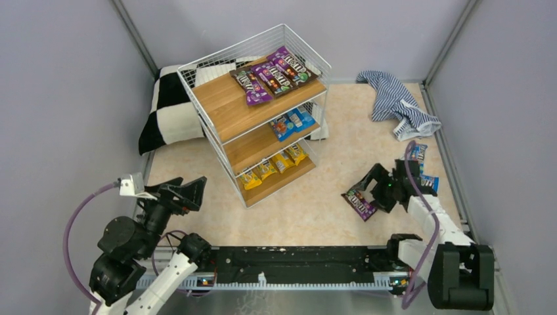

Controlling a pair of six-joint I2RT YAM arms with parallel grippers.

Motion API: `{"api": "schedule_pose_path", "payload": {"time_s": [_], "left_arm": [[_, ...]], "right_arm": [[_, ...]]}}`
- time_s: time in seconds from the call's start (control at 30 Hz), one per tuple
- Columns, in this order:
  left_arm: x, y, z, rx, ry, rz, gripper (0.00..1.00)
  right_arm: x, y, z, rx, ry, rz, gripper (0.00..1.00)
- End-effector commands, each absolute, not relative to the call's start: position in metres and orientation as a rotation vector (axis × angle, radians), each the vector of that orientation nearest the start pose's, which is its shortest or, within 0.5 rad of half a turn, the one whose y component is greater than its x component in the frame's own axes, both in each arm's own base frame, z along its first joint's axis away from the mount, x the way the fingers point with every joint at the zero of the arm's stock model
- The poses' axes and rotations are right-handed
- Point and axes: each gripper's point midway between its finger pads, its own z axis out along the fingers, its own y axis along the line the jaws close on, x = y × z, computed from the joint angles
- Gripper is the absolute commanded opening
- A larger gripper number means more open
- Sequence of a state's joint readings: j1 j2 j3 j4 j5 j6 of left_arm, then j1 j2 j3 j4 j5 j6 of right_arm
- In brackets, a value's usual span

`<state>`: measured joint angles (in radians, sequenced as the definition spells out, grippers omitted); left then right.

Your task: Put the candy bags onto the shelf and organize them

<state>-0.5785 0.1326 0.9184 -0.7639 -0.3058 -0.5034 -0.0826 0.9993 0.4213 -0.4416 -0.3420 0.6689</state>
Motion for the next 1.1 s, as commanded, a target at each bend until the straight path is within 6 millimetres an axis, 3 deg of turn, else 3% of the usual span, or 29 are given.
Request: {"api": "schedule_pose_path", "payload": {"time_s": [0.0, 0.1, 0.23, 0.33, 0.47, 0.67, 0.8, 0.9, 1.07], "left_arm": [[0.137, -0.052, 0.337, -0.173, 1.55, -0.635, 0.98], [0.138, -0.056, 0.338, -0.159, 1.559, -0.642, 0.98], [0.136, -0.055, 0.338, -0.158, 1.571, -0.641, 0.98], [0.133, -0.049, 0.339, -0.178, 1.564, -0.634, 0.98], [0.13, -0.044, 0.338, -0.197, 1.555, -0.631, 0.98], [0.135, -0.051, 0.333, -0.191, 1.558, -0.647, 0.98], [0.139, -0.06, 0.331, -0.181, 1.558, -0.682, 0.98], [0.139, -0.062, 0.331, -0.174, 1.561, -0.687, 0.98], [0.138, -0.057, 0.331, -0.182, 1.563, -0.664, 0.98]], "right_arm": [[0.217, 0.125, 0.058, 0.616, 2.491, 0.859, 0.93], [0.224, 0.144, 0.073, 0.49, 2.483, 0.859, 0.92], [0.229, 0.133, 0.082, 0.456, 2.51, 0.733, 0.93], [0.213, 0.131, 0.077, 0.492, 2.587, 0.713, 0.93], [0.171, 0.16, 0.075, 0.467, 2.687, 1.021, 0.91], [0.138, 0.136, 0.067, 0.569, 2.743, 0.85, 0.9], [0.119, 0.142, 0.051, 0.695, 2.753, 0.945, 0.82], [0.111, 0.152, 0.042, 0.732, 2.762, 1.045, 0.81], [0.121, 0.152, 0.039, 0.696, 2.72, 1.032, 0.75]]}}
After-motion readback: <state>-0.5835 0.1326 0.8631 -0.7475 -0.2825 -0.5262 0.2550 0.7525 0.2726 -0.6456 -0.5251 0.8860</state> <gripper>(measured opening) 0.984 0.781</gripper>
